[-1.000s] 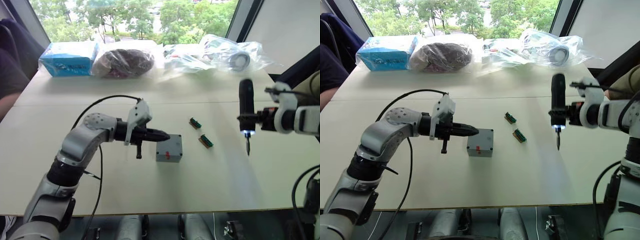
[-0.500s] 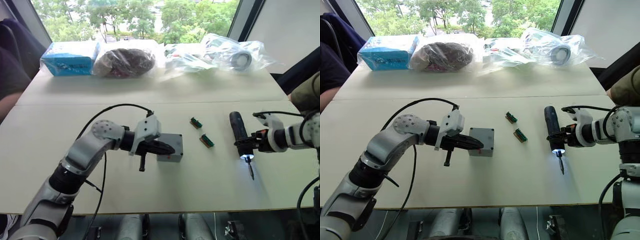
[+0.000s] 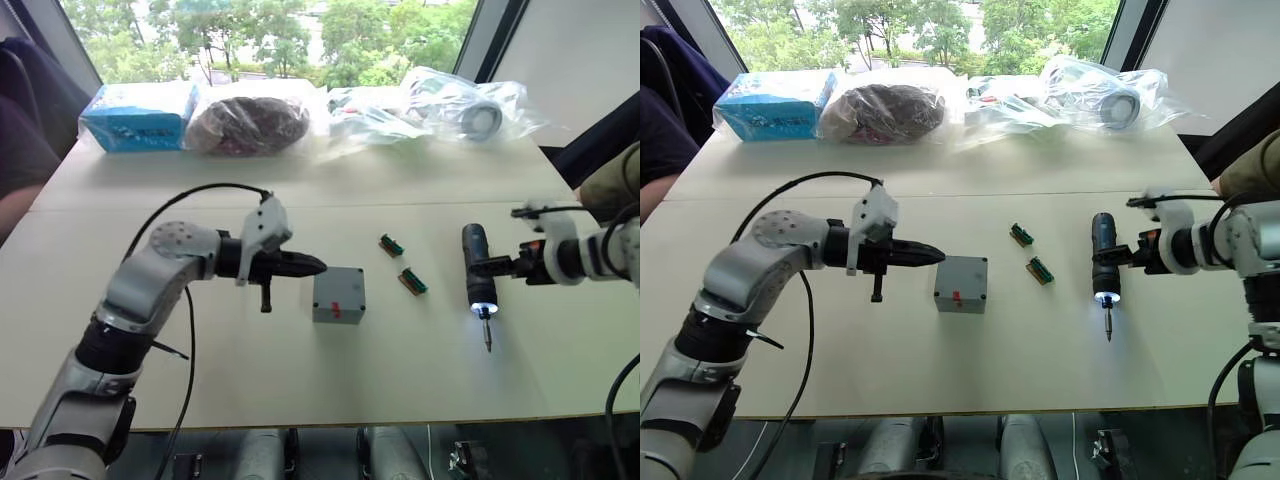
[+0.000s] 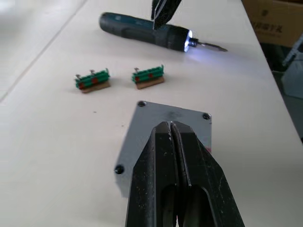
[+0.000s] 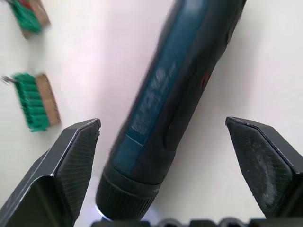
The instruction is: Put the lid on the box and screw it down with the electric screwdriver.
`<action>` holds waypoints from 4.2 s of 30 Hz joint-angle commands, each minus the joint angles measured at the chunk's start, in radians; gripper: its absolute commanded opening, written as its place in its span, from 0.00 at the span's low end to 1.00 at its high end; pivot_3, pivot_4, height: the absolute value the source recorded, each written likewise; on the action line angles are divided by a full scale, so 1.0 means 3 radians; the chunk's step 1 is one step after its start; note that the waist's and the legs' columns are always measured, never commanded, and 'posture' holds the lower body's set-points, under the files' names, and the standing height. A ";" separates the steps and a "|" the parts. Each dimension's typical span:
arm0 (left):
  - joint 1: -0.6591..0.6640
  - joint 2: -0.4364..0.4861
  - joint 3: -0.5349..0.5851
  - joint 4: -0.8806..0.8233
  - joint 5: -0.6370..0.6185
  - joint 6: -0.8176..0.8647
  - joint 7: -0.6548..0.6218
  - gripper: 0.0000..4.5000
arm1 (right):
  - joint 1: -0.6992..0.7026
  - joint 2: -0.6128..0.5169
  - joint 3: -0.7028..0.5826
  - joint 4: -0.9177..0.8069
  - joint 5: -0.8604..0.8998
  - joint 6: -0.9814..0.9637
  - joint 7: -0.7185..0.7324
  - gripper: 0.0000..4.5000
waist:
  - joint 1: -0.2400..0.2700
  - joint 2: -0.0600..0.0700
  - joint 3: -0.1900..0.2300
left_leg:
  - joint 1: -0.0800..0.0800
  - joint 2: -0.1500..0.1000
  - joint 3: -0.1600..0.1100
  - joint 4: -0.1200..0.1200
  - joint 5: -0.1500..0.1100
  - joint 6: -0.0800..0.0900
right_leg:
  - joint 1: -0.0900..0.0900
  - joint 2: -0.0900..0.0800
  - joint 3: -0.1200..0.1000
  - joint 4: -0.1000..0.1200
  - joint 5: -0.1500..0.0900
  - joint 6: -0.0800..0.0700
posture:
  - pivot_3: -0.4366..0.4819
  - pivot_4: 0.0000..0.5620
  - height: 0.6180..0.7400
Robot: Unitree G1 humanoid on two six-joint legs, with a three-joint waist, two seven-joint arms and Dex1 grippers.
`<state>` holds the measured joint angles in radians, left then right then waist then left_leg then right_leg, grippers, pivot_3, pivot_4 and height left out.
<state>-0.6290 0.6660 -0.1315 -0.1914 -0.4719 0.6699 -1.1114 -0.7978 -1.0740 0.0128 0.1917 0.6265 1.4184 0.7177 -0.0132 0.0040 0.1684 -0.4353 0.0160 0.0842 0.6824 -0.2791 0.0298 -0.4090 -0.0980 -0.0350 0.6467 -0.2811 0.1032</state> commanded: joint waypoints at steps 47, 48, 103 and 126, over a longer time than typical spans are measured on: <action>0.0601 -0.0050 -0.0608 0.0088 0.0836 -0.0279 -0.0001 0.00 | 0.1500 0.0436 0.0765 -0.2155 -0.0845 -0.2196 0.0423 0.99 | 0.0080 -0.0031 -0.0004 | 0.0004 0.0001 -0.0005 0.0008 0.0002 -0.0003 | 0.0010 0.0002 -0.0001 0.0001 0.0006 0.0008 | 0.48 0.27 1.00; 0.0622 -0.0051 -0.0623 0.0043 0.0828 -0.0247 -0.0006 0.00 | 0.1470 0.0468 0.0808 -0.2084 -0.0911 -0.2291 0.0447 0.99 | 0.0084 -0.0031 -0.0004 | 0.0004 0.0001 -0.0006 0.0009 0.0003 -0.0004 | 0.0011 0.0002 -0.0001 0.0002 0.0006 0.0008 | 0.48 0.27 1.00; -0.0199 -0.0440 -0.0532 0.0019 0.0601 -0.0126 0.0249 0.00 | 0.1824 0.1294 -0.0346 -0.1634 -0.0797 -0.2070 -0.0292 0.04 | 0.0087 -0.0032 -0.0005 | 0.0008 -0.0002 -0.0004 0.0011 0.0011 -0.0018 | 0.0015 0.0004 0.0000 0.0006 0.0006 0.0010 | 0.48 0.27 1.00; -0.0155 -0.0464 -0.0512 0.0031 0.0592 -0.0143 0.0294 0.00 | 0.1757 0.1328 -0.0272 -0.1530 -0.0897 -0.2140 -0.0372 0.65 | 0.0085 -0.0032 -0.0005 | 0.0008 -0.0002 -0.0004 0.0011 0.0011 -0.0017 | 0.0015 0.0005 0.0001 0.0006 0.0006 0.0010 | 0.48 0.27 1.00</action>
<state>-0.6705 0.5299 -0.2992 -0.1669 -0.2876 0.6418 -1.0248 -0.2535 -0.6811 -0.0547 -0.2659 0.3603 0.7910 0.6110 0.0125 -0.0054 0.1670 -0.4329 0.0154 0.0829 0.6855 -0.2759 0.0246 -0.4043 -0.0966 -0.0348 0.6485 -0.2792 0.1061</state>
